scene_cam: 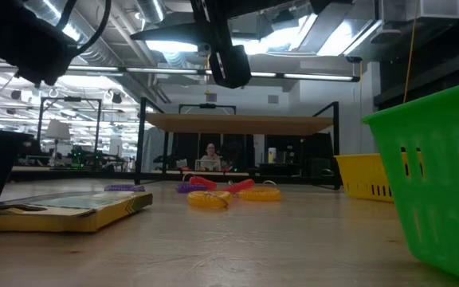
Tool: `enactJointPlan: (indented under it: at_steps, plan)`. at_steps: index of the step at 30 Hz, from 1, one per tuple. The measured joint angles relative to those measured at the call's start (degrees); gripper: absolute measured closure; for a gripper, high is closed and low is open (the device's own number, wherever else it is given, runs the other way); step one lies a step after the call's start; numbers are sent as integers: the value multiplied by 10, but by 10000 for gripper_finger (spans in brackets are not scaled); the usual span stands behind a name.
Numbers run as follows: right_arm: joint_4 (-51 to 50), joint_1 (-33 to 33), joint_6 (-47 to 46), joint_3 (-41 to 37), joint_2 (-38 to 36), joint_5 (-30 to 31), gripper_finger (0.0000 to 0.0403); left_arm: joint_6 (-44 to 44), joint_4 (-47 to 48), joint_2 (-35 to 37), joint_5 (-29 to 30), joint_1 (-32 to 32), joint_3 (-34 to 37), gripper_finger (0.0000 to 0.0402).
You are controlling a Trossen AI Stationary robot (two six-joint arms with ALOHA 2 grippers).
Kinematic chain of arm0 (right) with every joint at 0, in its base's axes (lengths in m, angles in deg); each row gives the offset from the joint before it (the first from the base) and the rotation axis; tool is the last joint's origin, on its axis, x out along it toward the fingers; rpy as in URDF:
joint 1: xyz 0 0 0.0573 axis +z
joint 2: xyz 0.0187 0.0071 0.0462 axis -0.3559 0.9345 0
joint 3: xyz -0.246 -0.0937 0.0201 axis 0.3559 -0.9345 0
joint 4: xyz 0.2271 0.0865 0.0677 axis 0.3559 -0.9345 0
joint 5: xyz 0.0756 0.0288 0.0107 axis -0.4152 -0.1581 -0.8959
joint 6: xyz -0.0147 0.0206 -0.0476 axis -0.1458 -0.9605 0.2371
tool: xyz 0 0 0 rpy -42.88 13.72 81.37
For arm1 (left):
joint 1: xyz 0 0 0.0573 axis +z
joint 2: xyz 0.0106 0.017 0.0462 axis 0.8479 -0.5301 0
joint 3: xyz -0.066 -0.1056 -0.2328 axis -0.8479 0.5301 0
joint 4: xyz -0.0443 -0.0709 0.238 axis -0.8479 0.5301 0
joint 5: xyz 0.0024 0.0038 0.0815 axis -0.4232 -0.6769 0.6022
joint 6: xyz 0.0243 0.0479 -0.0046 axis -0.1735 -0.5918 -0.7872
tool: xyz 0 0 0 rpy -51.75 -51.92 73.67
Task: Pick & Place Office Desk Supplies
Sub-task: Put the yellow crayon box into the black basket
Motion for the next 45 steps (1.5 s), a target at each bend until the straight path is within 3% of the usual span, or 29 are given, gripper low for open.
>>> enactJointPlan:
  at_steps: [7,13,17,22,31,34,37,41,45]
  plan:
    - [0,0,2,0,0,-8,204,24,50,27,-60,-16,0,166]
    - [28,-2,23,0,0,-10,204,34,0,48,-1,-20,0,166]
    - [134,-10,64,0,0,-9,204,-8,-86,50,84,-13,0,166]
    - [310,-26,112,0,0,-28,204,-96,-148,50,128,26,0,166]
    - [604,-57,116,0,-1,-90,204,-233,-148,41,129,120,0,166]
    - [604,-60,126,0,-12,-115,204,-299,-123,26,120,136,0,168]
    - [521,-55,141,0,-32,-131,204,-398,-27,21,122,143,-26,173]
    - [386,-40,146,0,-61,-123,204,-544,128,21,137,150,-91,182]
    - [365,-29,170,0,-83,-94,204,-651,279,10,168,139,-191,184]
